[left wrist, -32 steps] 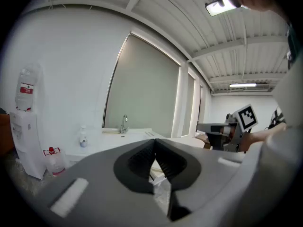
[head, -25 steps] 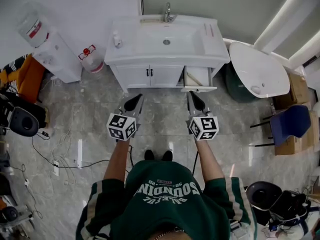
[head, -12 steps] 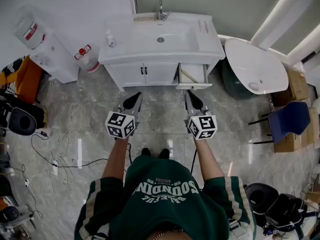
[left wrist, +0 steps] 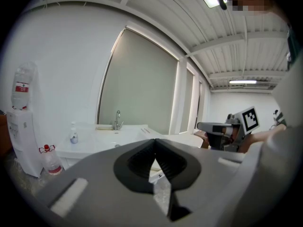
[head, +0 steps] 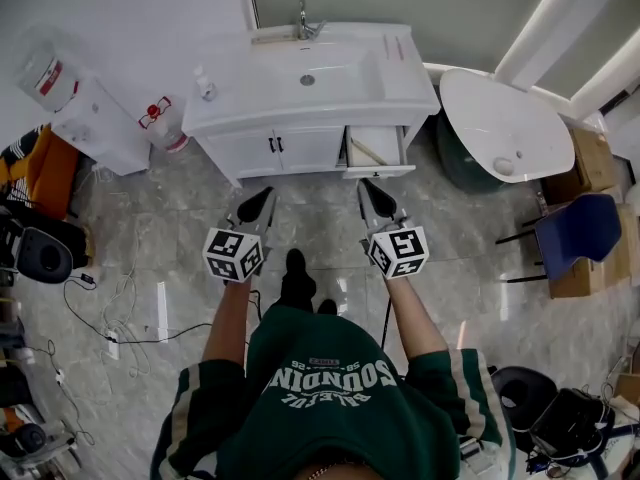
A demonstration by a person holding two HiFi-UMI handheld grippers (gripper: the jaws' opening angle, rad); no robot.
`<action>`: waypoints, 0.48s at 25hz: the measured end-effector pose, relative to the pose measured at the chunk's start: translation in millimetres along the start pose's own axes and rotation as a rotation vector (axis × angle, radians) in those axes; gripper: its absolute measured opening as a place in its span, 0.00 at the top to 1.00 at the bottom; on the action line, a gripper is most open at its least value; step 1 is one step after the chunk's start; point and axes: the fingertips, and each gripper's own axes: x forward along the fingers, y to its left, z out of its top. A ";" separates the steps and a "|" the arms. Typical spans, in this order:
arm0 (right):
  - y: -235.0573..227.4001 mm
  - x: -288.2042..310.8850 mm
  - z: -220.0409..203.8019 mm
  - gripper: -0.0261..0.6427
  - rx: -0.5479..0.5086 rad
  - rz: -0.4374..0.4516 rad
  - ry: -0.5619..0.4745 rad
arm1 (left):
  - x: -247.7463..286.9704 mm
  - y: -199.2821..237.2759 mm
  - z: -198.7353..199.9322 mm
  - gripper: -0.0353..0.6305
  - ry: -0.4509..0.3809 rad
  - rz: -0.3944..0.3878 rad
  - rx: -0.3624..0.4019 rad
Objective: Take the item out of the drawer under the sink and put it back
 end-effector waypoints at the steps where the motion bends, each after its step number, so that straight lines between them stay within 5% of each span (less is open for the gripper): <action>1: -4.4 4.6 -1.2 0.96 0.003 -0.004 0.005 | 6.3 2.3 -1.4 0.87 0.006 -0.005 -0.003; 12: -52.4 114.7 -12.3 0.96 0.024 0.007 0.046 | 118.2 73.7 6.5 0.87 0.038 -0.057 -0.032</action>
